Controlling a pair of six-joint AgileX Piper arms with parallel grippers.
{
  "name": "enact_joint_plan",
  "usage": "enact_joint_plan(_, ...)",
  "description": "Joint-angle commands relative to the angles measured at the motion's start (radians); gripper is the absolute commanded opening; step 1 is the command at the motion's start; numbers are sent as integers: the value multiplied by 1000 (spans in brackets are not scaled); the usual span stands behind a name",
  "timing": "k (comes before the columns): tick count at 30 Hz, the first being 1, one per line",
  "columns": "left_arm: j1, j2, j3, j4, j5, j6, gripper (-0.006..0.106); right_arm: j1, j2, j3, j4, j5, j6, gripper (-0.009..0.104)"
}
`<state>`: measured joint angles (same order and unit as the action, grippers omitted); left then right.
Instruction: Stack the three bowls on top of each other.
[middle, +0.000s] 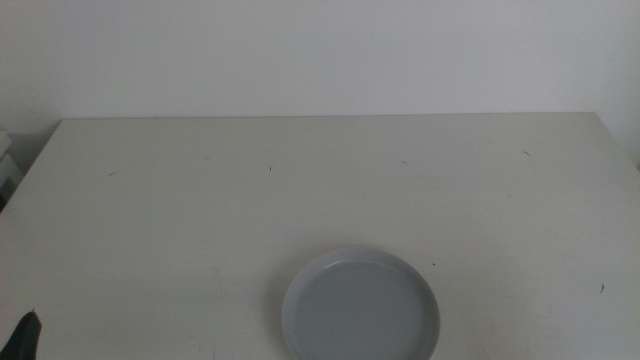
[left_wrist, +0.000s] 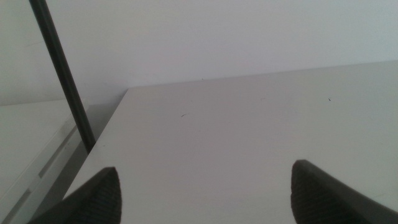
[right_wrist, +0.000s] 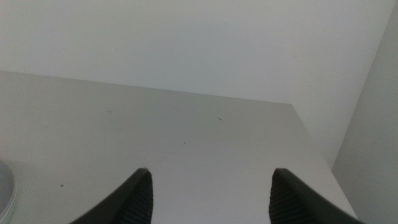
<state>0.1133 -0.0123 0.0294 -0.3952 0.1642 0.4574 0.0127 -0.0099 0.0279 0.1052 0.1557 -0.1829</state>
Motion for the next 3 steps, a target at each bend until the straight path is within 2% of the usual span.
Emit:
enact_joint_plan(1, -4, -15, -3, -17, -76, -7, 105, 0, -27, -6, -11, -71, -6, 48)
enact_joint_plan(3, -3, -16, -3, -17, -76, -7, 105, 0, -27, -6, -11, -71, -6, 48)
